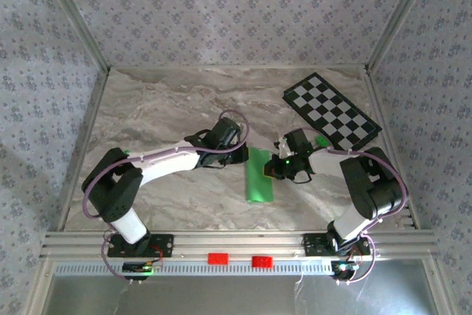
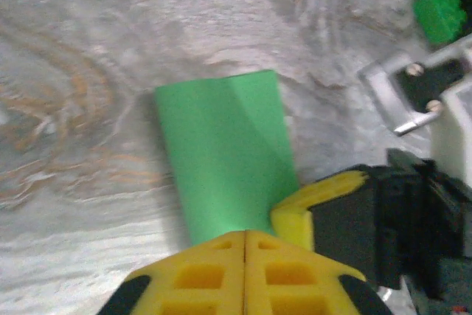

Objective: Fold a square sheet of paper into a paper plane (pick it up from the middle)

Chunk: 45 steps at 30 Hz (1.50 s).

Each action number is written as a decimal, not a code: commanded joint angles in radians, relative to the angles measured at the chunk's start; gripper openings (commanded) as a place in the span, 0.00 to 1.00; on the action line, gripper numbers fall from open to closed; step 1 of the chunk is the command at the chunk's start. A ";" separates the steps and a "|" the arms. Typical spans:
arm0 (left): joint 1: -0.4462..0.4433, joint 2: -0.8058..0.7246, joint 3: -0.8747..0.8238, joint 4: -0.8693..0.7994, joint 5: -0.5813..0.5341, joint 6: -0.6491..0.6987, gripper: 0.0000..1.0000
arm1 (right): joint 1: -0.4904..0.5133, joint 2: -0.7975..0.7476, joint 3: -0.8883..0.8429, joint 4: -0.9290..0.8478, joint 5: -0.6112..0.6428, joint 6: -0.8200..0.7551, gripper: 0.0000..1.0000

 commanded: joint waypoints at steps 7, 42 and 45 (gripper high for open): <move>0.053 0.144 0.018 0.171 0.315 -0.046 0.00 | -0.004 0.065 -0.034 -0.110 0.130 -0.025 0.00; 0.113 0.237 0.068 0.034 0.356 0.097 0.00 | -0.018 0.073 -0.060 -0.102 0.138 -0.028 0.00; 0.134 0.266 0.079 0.071 0.395 0.092 0.00 | -0.019 0.074 -0.061 -0.102 0.138 -0.028 0.00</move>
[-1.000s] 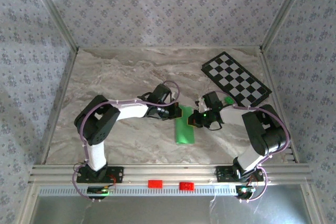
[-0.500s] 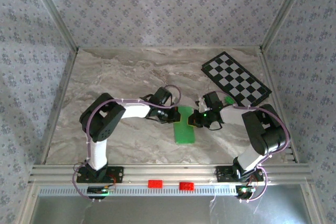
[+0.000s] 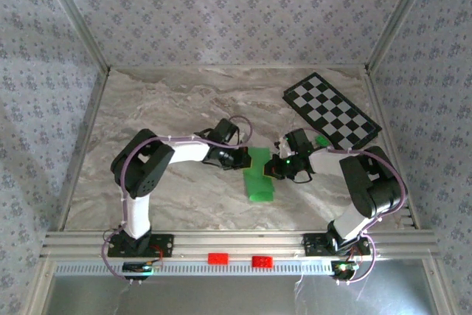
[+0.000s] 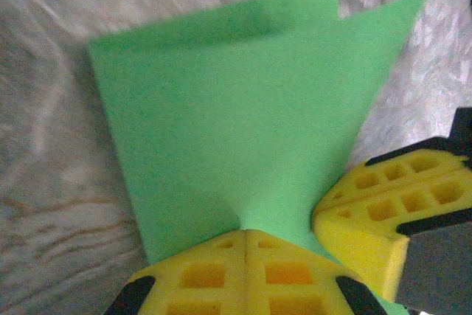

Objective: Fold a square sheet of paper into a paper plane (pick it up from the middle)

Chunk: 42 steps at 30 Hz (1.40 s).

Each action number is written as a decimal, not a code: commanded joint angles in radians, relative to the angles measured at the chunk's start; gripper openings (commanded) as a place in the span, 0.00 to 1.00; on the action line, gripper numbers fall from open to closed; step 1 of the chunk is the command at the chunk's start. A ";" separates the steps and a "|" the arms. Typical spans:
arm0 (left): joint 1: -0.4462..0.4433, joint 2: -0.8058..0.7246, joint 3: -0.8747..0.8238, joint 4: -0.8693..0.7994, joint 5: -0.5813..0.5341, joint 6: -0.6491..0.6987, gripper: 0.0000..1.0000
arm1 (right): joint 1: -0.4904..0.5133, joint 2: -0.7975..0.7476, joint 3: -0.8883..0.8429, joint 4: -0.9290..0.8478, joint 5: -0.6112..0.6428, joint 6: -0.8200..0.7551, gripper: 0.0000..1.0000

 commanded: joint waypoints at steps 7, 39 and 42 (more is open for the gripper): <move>0.043 0.046 0.011 -0.003 0.017 0.006 0.00 | -0.007 0.061 -0.061 -0.108 0.162 -0.019 0.00; 0.130 0.159 0.118 -0.052 0.033 0.084 0.01 | -0.014 0.064 -0.073 -0.097 0.149 -0.015 0.00; 0.141 0.148 0.123 -0.045 -0.010 0.060 0.01 | -0.014 0.065 -0.072 -0.097 0.150 -0.015 0.00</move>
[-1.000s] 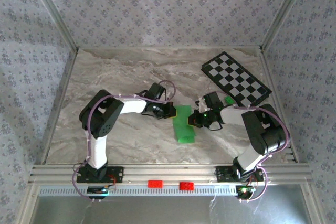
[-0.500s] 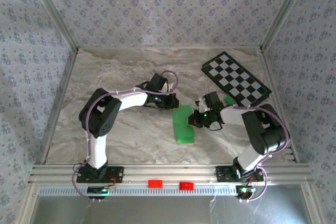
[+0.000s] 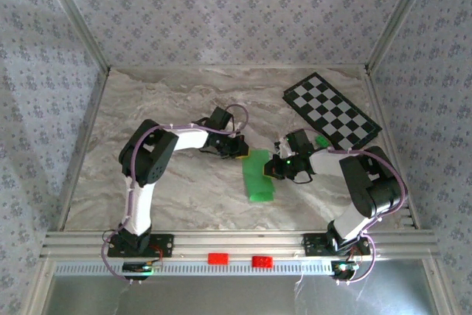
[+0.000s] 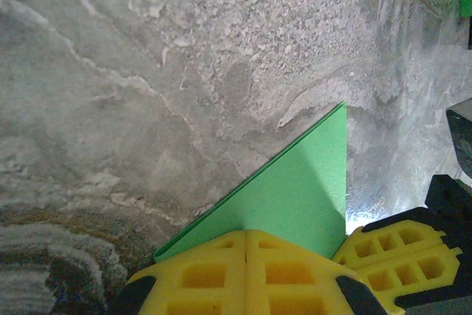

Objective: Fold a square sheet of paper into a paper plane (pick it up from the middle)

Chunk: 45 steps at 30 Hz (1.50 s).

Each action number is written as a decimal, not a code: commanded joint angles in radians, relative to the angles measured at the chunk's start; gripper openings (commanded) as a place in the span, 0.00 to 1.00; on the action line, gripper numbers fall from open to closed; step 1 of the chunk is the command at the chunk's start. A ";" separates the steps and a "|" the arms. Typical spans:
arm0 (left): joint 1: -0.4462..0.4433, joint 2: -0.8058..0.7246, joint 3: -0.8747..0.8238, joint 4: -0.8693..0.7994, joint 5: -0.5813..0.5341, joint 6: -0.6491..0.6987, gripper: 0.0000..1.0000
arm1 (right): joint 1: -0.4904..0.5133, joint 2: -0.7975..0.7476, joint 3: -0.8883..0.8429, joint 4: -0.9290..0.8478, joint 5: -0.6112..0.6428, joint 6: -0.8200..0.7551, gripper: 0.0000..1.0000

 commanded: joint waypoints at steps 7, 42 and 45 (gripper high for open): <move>0.074 -0.012 -0.008 0.013 -0.222 -0.078 0.00 | -0.007 0.061 -0.059 -0.122 0.160 -0.015 0.00; -0.186 -0.185 -0.328 0.182 -0.208 -0.174 0.00 | -0.009 0.072 -0.056 -0.122 0.171 -0.013 0.00; -0.184 -0.179 -0.347 0.190 -0.219 -0.143 0.00 | -0.007 0.073 -0.055 -0.123 0.174 -0.014 0.00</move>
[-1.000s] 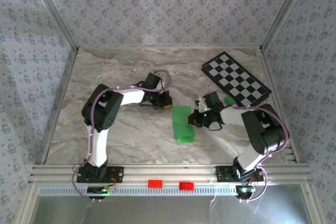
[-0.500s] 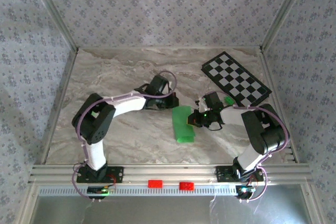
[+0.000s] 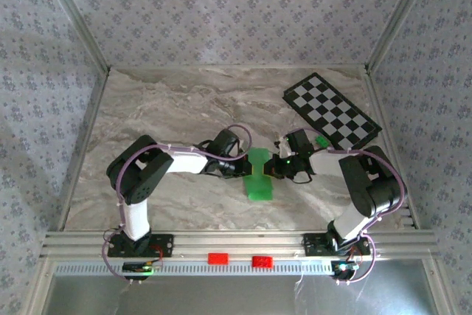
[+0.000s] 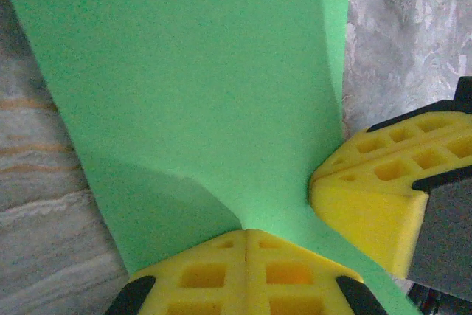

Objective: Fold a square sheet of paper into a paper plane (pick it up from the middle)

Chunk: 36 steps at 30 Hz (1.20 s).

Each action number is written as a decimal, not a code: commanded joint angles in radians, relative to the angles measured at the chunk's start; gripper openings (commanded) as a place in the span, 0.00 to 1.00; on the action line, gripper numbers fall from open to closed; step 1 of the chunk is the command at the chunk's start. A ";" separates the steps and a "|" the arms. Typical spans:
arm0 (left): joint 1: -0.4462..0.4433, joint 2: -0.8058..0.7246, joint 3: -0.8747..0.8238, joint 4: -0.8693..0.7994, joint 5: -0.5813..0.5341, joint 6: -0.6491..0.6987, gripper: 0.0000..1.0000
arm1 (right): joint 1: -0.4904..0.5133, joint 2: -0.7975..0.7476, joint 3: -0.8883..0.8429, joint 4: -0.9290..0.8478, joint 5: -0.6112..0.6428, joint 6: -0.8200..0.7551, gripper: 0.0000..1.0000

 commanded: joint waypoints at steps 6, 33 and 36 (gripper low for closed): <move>0.004 -0.060 -0.016 -0.037 -0.015 0.045 0.02 | -0.007 0.059 -0.055 -0.152 0.184 -0.009 0.00; -0.011 -0.091 -0.035 -0.089 0.028 0.060 0.02 | -0.005 0.059 -0.054 -0.157 0.193 -0.006 0.00; -0.026 -0.110 -0.007 -0.067 0.041 0.014 0.02 | -0.004 0.062 -0.056 -0.154 0.195 -0.006 0.00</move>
